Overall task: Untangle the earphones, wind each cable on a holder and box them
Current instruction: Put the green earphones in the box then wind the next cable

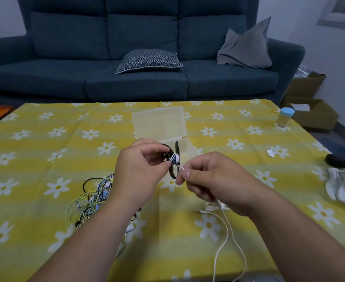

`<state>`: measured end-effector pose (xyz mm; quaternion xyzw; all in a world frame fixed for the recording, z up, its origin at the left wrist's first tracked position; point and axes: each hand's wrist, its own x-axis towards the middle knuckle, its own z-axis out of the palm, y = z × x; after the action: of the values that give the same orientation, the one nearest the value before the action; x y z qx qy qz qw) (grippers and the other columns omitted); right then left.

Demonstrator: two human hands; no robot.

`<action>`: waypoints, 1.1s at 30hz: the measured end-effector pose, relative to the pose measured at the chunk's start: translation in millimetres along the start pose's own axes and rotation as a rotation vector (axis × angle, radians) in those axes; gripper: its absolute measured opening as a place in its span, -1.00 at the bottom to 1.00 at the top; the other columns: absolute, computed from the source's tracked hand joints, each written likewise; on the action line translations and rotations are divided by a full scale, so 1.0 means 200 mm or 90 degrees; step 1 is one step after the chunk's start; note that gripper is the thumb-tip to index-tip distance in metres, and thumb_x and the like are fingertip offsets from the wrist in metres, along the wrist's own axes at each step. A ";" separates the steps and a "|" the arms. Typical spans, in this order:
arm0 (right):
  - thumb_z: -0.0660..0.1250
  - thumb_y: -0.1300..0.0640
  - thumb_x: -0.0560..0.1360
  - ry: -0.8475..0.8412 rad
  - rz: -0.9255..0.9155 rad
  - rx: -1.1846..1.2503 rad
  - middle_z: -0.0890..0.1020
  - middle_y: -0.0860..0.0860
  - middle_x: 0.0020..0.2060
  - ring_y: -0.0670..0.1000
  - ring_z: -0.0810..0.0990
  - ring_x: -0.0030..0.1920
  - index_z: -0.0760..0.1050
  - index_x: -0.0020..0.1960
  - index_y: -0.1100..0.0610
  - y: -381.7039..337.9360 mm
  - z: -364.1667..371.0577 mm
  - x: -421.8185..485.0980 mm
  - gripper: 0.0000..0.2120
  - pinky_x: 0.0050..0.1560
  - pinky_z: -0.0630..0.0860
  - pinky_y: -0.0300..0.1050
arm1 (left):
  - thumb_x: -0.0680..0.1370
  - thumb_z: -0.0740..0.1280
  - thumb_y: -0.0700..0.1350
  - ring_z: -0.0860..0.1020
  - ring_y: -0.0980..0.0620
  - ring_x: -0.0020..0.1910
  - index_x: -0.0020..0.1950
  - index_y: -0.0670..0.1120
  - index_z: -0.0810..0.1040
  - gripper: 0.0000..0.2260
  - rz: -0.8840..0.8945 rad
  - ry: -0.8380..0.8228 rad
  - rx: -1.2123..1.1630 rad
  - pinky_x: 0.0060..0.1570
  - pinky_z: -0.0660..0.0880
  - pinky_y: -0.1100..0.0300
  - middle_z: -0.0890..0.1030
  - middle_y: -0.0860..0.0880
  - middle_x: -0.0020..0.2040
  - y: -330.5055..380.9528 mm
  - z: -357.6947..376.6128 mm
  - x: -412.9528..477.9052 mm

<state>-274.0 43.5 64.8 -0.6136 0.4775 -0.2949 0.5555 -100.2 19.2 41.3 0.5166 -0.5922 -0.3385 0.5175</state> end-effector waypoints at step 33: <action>0.27 0.17 0.62 0.025 0.043 0.014 0.43 -0.01 -0.47 -0.09 0.29 -0.51 0.64 -0.07 0.21 0.05 0.08 0.06 -0.80 -0.48 0.22 -0.30 | 0.36 0.50 -0.40 0.69 0.02 -0.22 -0.10 -0.10 0.69 -0.77 -0.152 0.080 -0.149 -0.16 0.56 0.24 0.73 -0.05 -0.20 -0.02 -0.02 0.02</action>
<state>-257.1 40.4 49.9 -0.5847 0.5055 -0.2930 0.5628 -95.3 15.6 40.2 0.5396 -0.4500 -0.4310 0.5662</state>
